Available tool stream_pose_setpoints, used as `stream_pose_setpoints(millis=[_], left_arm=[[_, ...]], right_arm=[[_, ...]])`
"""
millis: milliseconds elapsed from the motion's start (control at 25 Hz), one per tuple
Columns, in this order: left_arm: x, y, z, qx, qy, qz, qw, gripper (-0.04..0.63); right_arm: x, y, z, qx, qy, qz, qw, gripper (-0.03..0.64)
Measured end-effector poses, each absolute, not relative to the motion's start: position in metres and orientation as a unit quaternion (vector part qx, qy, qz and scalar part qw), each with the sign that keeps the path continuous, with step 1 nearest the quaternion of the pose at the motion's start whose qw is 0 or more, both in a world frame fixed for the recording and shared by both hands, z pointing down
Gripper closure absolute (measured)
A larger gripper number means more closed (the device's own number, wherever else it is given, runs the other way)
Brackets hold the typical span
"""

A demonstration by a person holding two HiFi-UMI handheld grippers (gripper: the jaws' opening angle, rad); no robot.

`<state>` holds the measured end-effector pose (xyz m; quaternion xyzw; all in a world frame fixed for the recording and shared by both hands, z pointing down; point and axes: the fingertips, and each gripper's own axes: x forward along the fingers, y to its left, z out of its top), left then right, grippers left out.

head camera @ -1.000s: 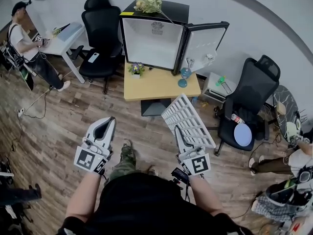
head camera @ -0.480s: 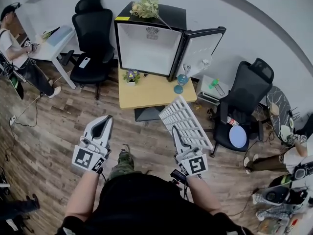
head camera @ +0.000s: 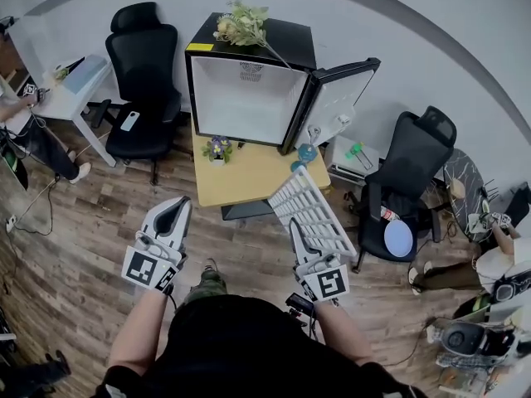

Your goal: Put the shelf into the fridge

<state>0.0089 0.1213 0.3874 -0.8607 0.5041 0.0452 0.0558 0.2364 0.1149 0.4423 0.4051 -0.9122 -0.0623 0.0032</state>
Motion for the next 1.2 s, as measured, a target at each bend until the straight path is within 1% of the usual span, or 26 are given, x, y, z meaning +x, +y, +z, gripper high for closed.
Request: stream_pose_setpoints(millis=[320,600,760,1080,1200], left_arm=[[-0.015,0.071,0.389,-0.869,0.489,0.050,0.052,0.577],[-0.038,0.045,0.395,-0.870,0.488,0.055,0.044,0.577],[-0.048,0.031,0.394,-0.875,0.480,0.056,0.039,0.577],[-0.067,0.001,0.390,-0.881,0.466,0.062,0.041,0.577],[-0.075,-0.008,0.390,-0.884,0.462,0.066,0.042,0.577]], right_arm=[[0.211,0.076,0.442,0.415,-0.907,-0.063,0.015,0.574],[0.188,0.053,0.440,0.416,-0.907,-0.060,0.012,0.574],[0.182,0.043,0.444,0.423,-0.904,-0.054,0.028,0.574],[0.154,0.023,0.433,0.422,-0.904,-0.067,0.025,0.574],[0.151,0.016,0.438,0.431,-0.899,-0.066,0.037,0.574]])
